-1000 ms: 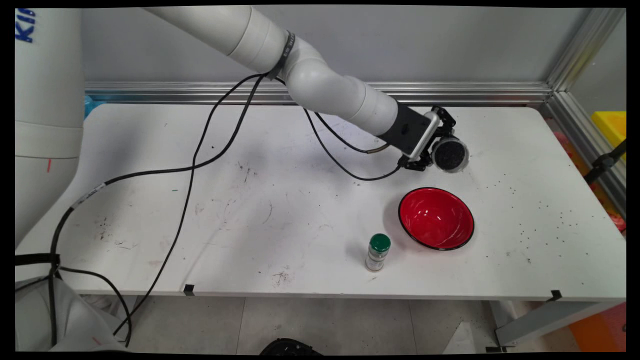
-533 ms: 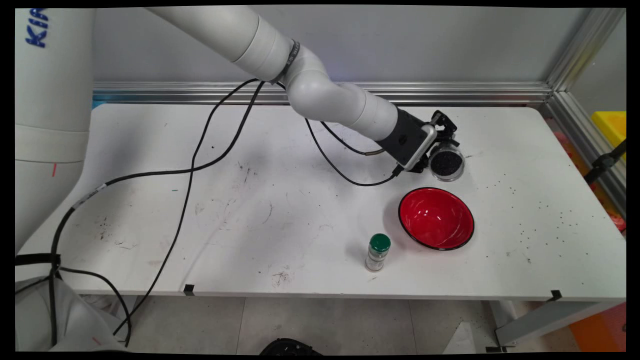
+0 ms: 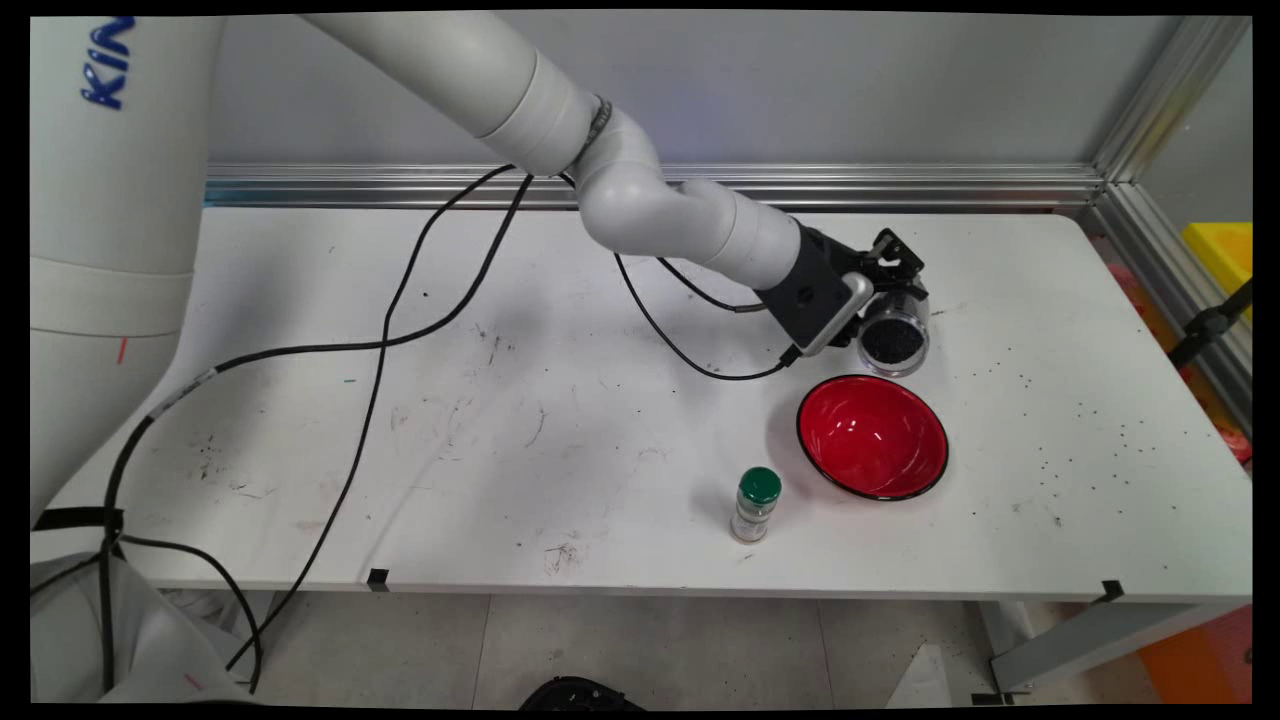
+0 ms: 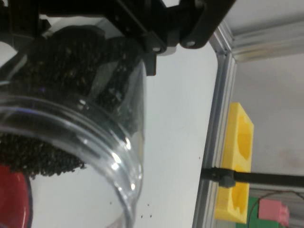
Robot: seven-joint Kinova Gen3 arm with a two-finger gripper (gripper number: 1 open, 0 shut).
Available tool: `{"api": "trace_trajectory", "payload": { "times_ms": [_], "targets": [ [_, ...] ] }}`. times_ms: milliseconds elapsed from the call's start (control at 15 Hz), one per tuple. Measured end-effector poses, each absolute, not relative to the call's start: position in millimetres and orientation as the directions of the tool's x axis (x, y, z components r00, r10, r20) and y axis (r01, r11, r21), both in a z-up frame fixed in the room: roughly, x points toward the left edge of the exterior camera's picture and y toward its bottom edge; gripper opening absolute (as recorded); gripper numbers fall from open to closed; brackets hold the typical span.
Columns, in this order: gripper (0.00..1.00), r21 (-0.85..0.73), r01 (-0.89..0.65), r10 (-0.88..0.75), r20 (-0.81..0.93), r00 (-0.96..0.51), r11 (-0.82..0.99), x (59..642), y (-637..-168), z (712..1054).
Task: Pour the black seasoning powder in the red bowl
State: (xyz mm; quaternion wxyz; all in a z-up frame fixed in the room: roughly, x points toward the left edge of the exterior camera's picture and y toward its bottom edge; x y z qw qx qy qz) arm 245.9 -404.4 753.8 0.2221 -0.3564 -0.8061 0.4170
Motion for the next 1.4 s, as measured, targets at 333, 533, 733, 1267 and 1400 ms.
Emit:
{"api": "trace_trajectory", "payload": {
  "times_ms": [333,533,733,1267,1400],
  "targets": [
    [0.00,-0.846,0.427,0.792,-0.009,-0.610,0.320,242,-403,749],
    [0.00,-0.852,0.442,0.801,-0.046,-0.596,0.280,242,-403,746],
    [0.00,-0.859,0.452,0.808,-0.081,-0.583,0.240,242,-403,744],
    [0.00,-0.873,0.466,0.818,-0.161,-0.553,0.144,238,-403,737],
    [0.00,-0.874,0.470,0.818,-0.180,-0.546,0.122,237,-402,736]
  ]
}}
